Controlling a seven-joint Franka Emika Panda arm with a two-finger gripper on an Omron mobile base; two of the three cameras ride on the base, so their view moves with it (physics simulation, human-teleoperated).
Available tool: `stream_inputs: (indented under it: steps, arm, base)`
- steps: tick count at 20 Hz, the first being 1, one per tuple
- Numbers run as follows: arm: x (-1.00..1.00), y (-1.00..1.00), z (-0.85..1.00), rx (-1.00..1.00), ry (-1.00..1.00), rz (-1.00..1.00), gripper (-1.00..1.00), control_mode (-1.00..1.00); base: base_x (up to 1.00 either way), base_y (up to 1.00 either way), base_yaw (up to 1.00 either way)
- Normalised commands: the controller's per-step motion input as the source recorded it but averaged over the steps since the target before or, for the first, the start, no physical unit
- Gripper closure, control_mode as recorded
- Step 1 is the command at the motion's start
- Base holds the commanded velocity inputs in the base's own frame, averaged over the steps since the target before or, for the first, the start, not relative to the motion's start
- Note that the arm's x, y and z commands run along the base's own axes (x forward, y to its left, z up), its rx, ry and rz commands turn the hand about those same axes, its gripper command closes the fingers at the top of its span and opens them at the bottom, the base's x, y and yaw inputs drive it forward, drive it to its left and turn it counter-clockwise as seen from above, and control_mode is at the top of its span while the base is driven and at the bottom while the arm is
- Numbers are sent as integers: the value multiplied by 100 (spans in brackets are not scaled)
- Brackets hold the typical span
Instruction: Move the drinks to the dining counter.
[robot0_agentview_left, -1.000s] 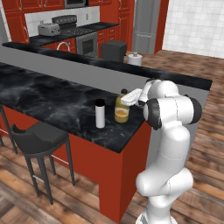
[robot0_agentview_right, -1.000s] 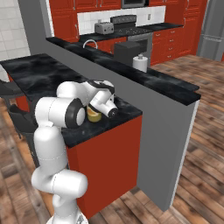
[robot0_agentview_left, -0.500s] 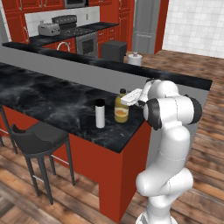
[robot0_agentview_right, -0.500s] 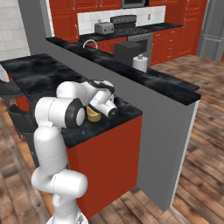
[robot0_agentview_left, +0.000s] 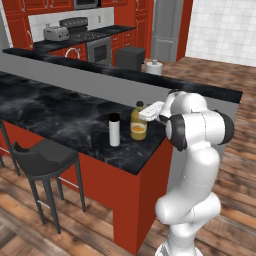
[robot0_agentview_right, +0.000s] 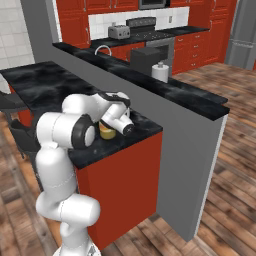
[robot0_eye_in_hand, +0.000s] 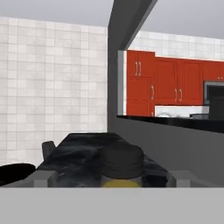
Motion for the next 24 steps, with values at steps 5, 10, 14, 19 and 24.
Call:
stream_inputs:
  steps: [5, 10, 14, 19, 24]
  arm:
    - [-24, 0, 31, 0, 0, 0, -100, -100]
    - [-48, 0, 34, 0, 0, 0, -100, -100]
    - [-58, 0, 22, 0, 2, 0, -100, -100]
    - [-74, -2, 30, 0, 9, 0, -100, -100]
    - [-76, -9, 32, -1, 20, 0, -100, -100]
  base:
    - [0, 0, 0]
    - [0, 0, 0]
    - [0, 0, 0]
    - [0, 0, 0]
    - [0, 0, 0]
